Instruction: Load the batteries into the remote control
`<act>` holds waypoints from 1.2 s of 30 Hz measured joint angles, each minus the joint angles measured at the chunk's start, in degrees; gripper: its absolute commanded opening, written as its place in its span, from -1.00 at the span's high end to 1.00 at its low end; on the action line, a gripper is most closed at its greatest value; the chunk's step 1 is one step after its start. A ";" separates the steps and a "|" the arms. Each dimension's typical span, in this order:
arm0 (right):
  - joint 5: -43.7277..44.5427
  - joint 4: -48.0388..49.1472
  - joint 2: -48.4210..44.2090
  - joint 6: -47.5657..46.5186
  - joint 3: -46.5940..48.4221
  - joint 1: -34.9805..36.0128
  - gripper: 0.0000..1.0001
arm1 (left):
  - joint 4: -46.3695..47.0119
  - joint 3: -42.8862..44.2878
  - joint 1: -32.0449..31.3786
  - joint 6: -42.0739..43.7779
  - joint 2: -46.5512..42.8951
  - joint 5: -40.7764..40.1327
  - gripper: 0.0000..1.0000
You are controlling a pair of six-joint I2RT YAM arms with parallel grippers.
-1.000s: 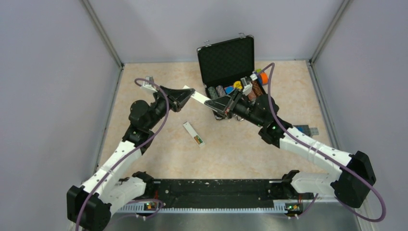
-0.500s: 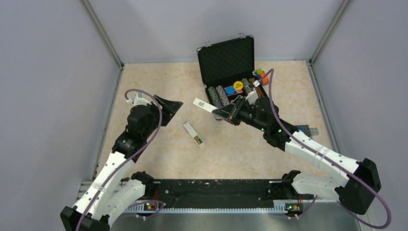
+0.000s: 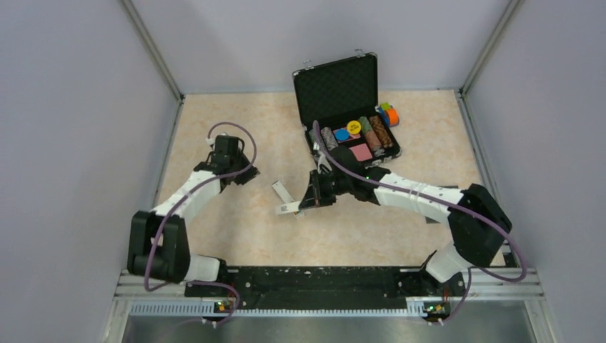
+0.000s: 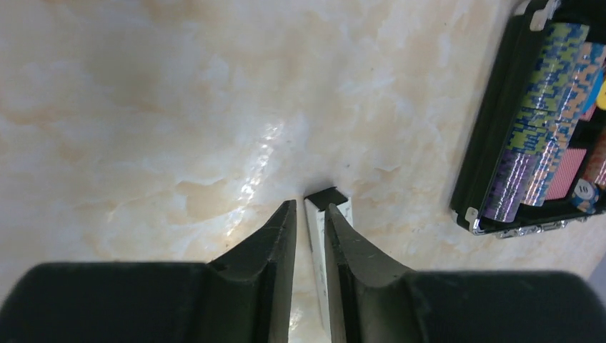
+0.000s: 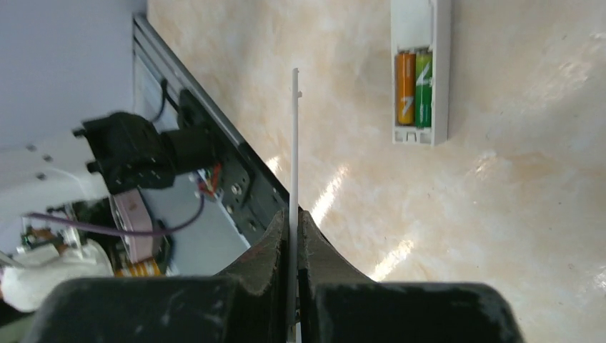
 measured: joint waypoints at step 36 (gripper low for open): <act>-2.60 -5.38 2.71 -10.75 -6.51 -9.20 1.00 | 6.71 -12.70 -5.25 -1.53 -0.31 12.35 0.39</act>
